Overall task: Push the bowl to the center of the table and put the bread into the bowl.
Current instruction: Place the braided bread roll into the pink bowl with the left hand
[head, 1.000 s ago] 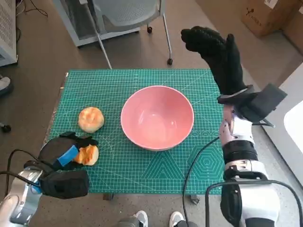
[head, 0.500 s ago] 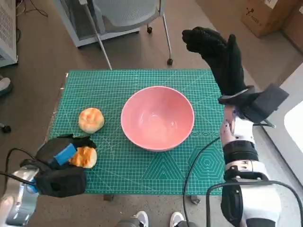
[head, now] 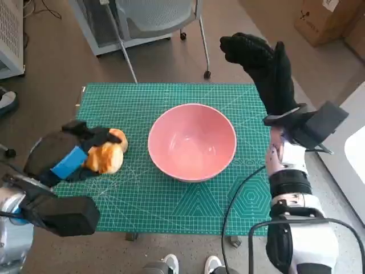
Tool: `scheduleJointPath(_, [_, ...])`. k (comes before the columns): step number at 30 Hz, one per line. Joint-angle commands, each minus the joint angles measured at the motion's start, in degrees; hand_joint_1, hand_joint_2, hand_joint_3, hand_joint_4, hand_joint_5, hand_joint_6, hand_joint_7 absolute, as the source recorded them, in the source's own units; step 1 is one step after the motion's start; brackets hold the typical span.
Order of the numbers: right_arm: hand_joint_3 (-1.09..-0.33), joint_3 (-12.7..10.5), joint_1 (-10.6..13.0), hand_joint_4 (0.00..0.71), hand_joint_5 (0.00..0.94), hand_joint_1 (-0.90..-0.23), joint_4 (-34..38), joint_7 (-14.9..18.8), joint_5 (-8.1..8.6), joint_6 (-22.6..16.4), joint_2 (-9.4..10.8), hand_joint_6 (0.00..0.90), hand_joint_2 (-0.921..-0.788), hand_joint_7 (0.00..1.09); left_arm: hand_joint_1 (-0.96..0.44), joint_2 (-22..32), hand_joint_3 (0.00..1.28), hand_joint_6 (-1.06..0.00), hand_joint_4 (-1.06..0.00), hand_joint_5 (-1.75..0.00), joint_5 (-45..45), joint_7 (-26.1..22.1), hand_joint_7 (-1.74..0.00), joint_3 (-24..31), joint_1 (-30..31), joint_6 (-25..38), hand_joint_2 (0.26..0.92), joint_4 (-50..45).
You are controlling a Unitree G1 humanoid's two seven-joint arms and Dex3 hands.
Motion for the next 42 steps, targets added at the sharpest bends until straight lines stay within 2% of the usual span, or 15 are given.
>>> scheduleJointPath(1, [-0.636,0.08,1.45,0.215,0.0,-0.654,1.03,0.15,0.06,0.9,-0.36,0.362,-0.921,0.0,0.0,-1.93,0.01,-0.72,-0.72,-1.11,0.31,0.52,-1.09,-2.88,-7.04,-1.3,0.92,0.8])
scheduleJointPath(12, [-0.637,0.52,2.38,0.215,0.0,-0.649,1.0,-0.9,-0.88,-0.01,-0.78,0.361,-0.921,0.0,0.0,-9.57,0.01,-0.73,-0.72,-1.07,2.65,1.63,-1.11,-13.49,-22.46,-6.11,0.919,13.19])
scheduleJointPath(18, [-0.638,0.68,3.33,0.214,0.0,-0.648,0.66,-1.02,-1.12,-0.62,-1.43,0.36,-0.921,0.0,0.0,-13.55,0.06,-0.7,-0.64,-1.08,3.29,1.9,-1.21,-18.41,-27.89,-10.09,0.92,22.64])
scheduleJointPath(22, [-0.638,0.75,3.84,0.211,0.0,-0.654,0.31,-1.06,-1.17,-0.85,-1.85,0.359,-0.921,0.0,0.0,-15.78,0.07,-0.68,-0.62,-1.12,3.52,2.23,-1.22,-20.72,-30.43,-12.59,0.92,28.07])
scheduleJointPath(29, [-0.633,0.58,4.87,0.195,0.0,-0.668,-0.68,-0.5,-0.5,-1.05,-2.52,0.344,-0.921,0.0,0.0,-19.13,0.08,-0.7,-0.63,-1.35,2.97,1.45,-0.96,-23.02,-32.57,-14.48,0.921,35.38])
scheduleJointPath(30, [-0.632,0.55,5.0,0.192,0.0,-0.666,-0.79,-0.49,-0.42,-1.04,-2.6,0.342,-0.921,0.0,0.0,-19.49,0.11,-0.63,-0.59,-1.34,3.01,1.21,-1.08,-23.25,-32.65,-14.25,0.921,35.92])
scheduleJointPath(32, [-0.632,0.5,5.17,0.19,0.0,-0.666,-0.95,-0.49,-0.27,-0.97,-2.72,0.341,-0.921,0.0,0.0,-20.02,0.13,-0.61,-0.57,-1.34,2.98,0.72,-1.13,-23.49,-32.65,-13.64,0.921,36.47])
scheduleJointPath(33, [-0.631,0.41,5.3,0.189,0.0,-0.665,-1.08,-0.46,-0.14,-0.9,-2.82,0.34,-0.921,0.0,0.0,-20.4,0.16,-0.59,-0.53,-1.35,2.56,-0.24,-1.18,-23.54,-32.26,-12.5,0.921,36.3])
scheduleJointPath(34, [-0.631,0.36,5.39,0.188,0.0,-0.664,-1.19,-0.45,-0.04,-0.84,-2.88,0.339,-0.921,0.0,-0.07,-20.66,0.21,-0.53,-0.42,-1.25,2.25,-0.97,-1.28,-23.56,-31.98,-11.66,0.921,36.17])
scheduleJointPath(35, [-0.63,0.29,5.48,0.187,0.0,-0.662,-1.28,-0.49,0.04,-0.8,-2.96,0.338,-0.921,0.0,-0.17,-20.82,0.25,-0.49,-0.35,-1.02,1.8,-2.03,-1.37,-23.54,-31.47,-10.63,0.921,35.74])
scheduleJointPath(36, [-0.629,0.26,5.54,0.187,0.0,-0.66,-1.35,-0.53,0.07,-0.76,-2.99,0.338,-0.921,0.0,-0.14,-20.87,0.22,-0.38,-0.29,-0.78,1.52,-2.73,-1.14,-23.49,-31.15,-10.0,0.89,35.41])
scheduleJointPath(37, [-0.629,0.24,5.58,0.186,0.0,-0.66,-1.41,-0.7,0.05,-0.72,-3.02,0.337,-0.921,0.0,-0.13,-20.82,0.2,-0.35,-0.28,-0.67,1.17,-3.59,-1.03,-23.42,-30.72,-9.37,0.884,34.98])
scheduleJointPath(39, [-0.628,0.22,5.67,0.186,0.0,-0.658,-1.5,-1.02,-0.05,-0.66,-3.07,0.337,-0.921,0.0,-0.13,-20.7,0.1,-0.29,-0.24,-0.33,0.53,-5.14,-0.69,-23.33,-30.22,-8.34,0.875,34.58])
scheduleJointPath(42, [-0.628,0.18,5.78,0.186,0.0,-0.657,-1.57,-1.37,-0.17,-0.64,-3.07,0.337,-0.921,0.0,-0.16,-20.43,0.04,-0.22,-0.17,-0.12,-0.14,-7.29,-0.48,-23.5,-30.05,-6.94,0.855,34.43])
